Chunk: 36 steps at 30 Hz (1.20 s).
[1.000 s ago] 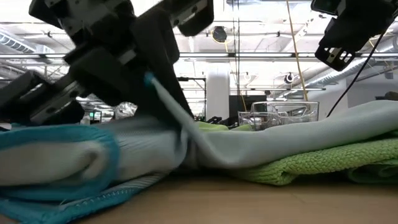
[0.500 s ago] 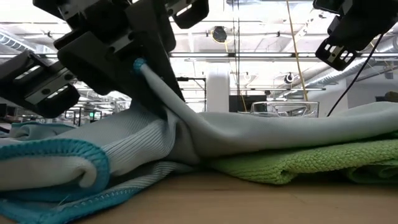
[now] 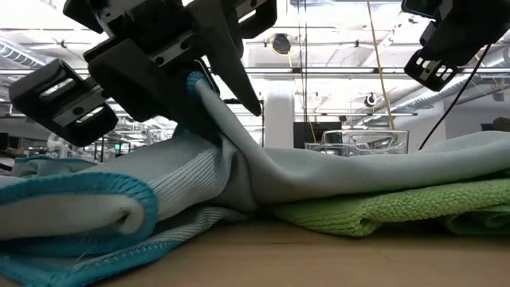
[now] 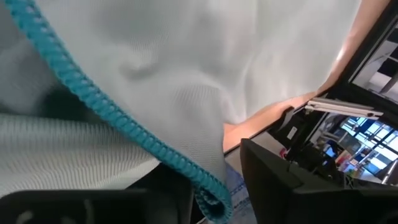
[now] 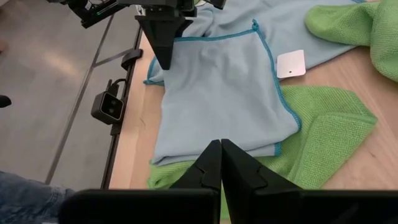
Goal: Fold microfiber towels
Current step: Fold the right blue microfiber towel
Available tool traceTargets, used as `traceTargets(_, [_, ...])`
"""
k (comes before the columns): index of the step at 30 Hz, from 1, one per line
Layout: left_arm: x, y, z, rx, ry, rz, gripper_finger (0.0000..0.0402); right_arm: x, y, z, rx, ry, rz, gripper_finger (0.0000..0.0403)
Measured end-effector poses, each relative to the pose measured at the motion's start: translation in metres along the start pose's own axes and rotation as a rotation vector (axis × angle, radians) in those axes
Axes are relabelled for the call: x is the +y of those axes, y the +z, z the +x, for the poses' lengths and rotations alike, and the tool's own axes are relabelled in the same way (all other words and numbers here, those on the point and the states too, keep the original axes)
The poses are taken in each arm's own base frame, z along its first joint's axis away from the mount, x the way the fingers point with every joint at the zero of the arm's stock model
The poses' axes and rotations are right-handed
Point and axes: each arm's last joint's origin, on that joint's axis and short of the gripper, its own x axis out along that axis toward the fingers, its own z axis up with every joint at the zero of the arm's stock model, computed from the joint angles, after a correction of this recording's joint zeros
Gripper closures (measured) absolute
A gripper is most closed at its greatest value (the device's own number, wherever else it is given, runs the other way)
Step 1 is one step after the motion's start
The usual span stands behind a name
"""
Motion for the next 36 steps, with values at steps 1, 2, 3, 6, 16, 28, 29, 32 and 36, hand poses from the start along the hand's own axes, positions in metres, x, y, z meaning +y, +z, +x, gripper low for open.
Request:
traceTargets(1, [0.0001,-0.0002,0.0000,0.008,0.003,-0.003,0.0269,-0.0001,-0.0001,0.0000,0.001,-0.001,0.000,0.0403])
traceTargets(2, [0.0000,-0.0005,0.0000,0.014,0.005,-0.003,0.0268,-0.0001,-0.0002,0.0000,0.002,-0.001,0.000,0.0403])
traceTargets(3, [-0.0001,-0.0007,0.0000,0.020,0.005,-0.002,0.0266,-0.0001,-0.0003,0.0000,0.003,-0.001,0.000,0.0403])
traceTargets(6, [-0.0012,-0.0013,0.0000,0.027,-0.005,-0.001,0.0266,0.0003,-0.0008,0.0000,0.018,0.018,-0.001,0.0403])
traceTargets(16, [-0.0016,-0.0016,0.0000,0.033,-0.008,-0.047,0.0266,0.0003,-0.0009,0.0000,0.019,0.018,-0.004,0.0403])
traceTargets(28, [-0.0019,-0.0017,-0.0011,0.049,0.003,-0.096,0.0266,0.0003,-0.0009,0.0000,0.020,0.018,0.000,0.0403])
traceTargets(29, [-0.0019,-0.0017,-0.0011,0.049,0.003,-0.099,0.0266,0.0003,-0.0009,0.0000,0.020,0.018,-0.001,0.0403])
traceTargets(32, [-0.0019,-0.0016,-0.0011,0.046,0.003,-0.112,0.0266,0.0003,-0.0009,0.0000,0.020,0.018,-0.001,0.0403])
traceTargets(36, [-0.0019,-0.0016,-0.0011,0.046,0.003,-0.116,0.0266,0.0003,-0.0009,0.0000,0.020,0.018,-0.002,0.0403])
